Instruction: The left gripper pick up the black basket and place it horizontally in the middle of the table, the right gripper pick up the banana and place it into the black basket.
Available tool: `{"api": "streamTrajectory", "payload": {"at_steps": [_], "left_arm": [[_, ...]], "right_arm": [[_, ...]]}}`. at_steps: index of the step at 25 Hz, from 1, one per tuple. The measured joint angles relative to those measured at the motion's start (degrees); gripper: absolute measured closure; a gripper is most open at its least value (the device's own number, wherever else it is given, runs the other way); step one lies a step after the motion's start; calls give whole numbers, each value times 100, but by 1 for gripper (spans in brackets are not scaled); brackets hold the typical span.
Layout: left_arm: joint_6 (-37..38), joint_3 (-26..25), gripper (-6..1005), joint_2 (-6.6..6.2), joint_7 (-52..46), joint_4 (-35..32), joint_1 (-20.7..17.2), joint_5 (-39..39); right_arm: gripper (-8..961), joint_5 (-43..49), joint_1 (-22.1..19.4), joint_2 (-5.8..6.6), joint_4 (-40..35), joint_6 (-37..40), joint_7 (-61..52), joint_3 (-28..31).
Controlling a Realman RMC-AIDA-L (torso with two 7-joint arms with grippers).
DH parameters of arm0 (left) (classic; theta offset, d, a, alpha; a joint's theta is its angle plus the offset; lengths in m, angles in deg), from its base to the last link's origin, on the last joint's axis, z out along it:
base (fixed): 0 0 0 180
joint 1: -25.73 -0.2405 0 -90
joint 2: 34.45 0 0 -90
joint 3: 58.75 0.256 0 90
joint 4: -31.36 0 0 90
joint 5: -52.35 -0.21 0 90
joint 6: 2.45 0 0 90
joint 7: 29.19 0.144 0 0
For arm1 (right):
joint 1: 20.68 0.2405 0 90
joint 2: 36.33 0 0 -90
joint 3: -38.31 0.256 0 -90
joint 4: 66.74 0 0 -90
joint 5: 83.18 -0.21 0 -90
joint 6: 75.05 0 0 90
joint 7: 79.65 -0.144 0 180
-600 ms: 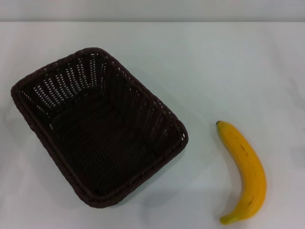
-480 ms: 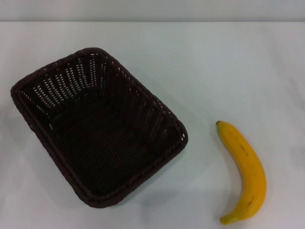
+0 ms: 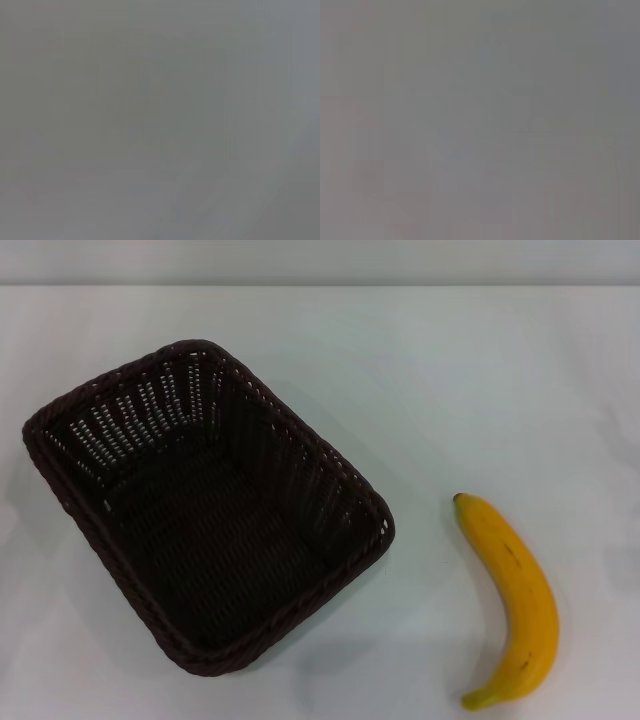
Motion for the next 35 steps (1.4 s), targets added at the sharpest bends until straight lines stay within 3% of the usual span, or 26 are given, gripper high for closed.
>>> {"api": "streamTrajectory", "payload": {"at_steps": [8, 11, 14, 17, 22, 27, 30, 35], "left_arm": [[-21, -8, 170, -57, -1051, -630, -115, -696], [-6, 45, 174, -150, -1494, -988, -152, -981], [11, 370, 178, -377, -2177, -1476, -131, -1429], [31, 969, 182, -762, -3042, -1926, -109, -1725], [43, 1606, 189, -1183, -4075, -2832, 8, -2190], [463, 1751, 196, -1536, -5044, -3516, 651, -3473], [744, 1991, 200, -1717, -5090, -3534, 1159, -4023], [881, 2606, 204, -1778, -4540, -3297, 1765, -4216]], "right_arm": [[81, -2, -53, -11, -36, -15, -13, 4], [81, 25, -46, -12, -36, -9, -51, -17], [81, 33, -24, -11, -41, 33, -40, -23], [81, 11, 8, 0, -25, 81, -10, -5], [81, -1, 60, 23, 13, 109, 45, 11], [81, -3, 81, 18, 12, 258, 143, 71], [81, -3, 96, 17, 9, 377, 148, 75], [81, -2, 110, 5, 0, 402, 150, 71]]}}
